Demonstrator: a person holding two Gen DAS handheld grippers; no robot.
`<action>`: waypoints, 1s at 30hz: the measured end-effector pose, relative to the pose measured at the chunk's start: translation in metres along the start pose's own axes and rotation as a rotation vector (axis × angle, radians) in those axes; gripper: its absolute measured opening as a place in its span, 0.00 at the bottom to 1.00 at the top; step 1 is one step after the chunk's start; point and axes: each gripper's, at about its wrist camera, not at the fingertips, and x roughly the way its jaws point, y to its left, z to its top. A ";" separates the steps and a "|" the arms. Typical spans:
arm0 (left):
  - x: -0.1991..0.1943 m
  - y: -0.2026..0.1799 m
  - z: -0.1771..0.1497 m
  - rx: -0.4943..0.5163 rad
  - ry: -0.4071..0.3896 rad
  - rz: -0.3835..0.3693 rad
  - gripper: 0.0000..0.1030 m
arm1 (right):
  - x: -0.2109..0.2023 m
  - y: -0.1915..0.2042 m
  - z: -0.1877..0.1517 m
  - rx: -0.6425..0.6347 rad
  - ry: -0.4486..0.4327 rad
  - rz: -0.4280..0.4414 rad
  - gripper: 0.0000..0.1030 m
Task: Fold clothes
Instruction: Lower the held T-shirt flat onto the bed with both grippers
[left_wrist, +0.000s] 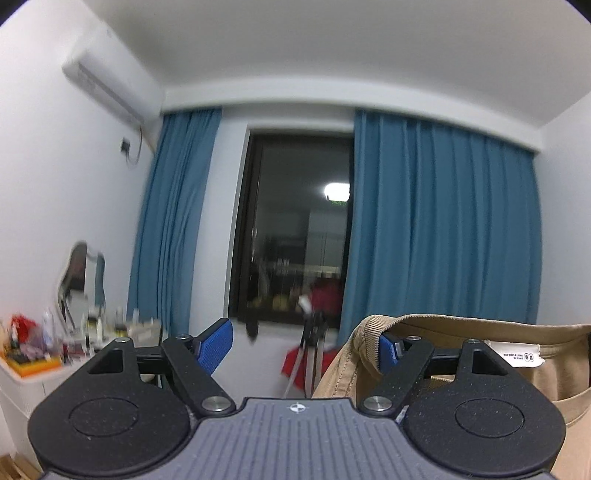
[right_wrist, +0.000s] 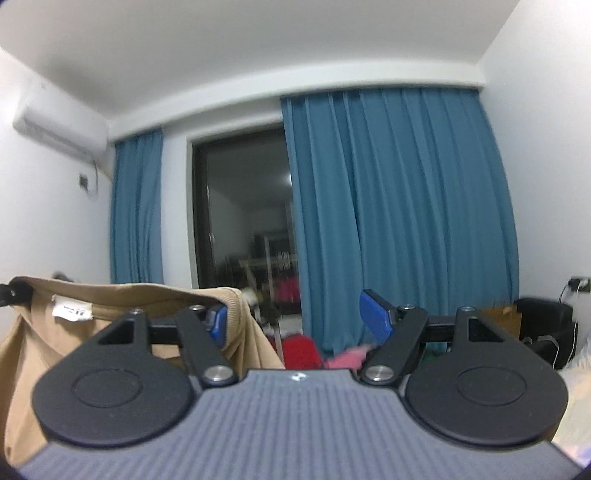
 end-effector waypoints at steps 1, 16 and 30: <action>0.024 0.006 -0.013 -0.001 0.017 0.006 0.79 | 0.020 0.000 -0.013 -0.003 0.023 -0.006 0.71; 0.379 0.026 -0.386 0.066 0.536 0.050 0.82 | 0.358 -0.040 -0.356 -0.031 0.540 -0.110 0.69; 0.415 0.022 -0.456 0.131 0.840 -0.106 0.89 | 0.402 -0.004 -0.410 0.065 0.878 0.232 0.69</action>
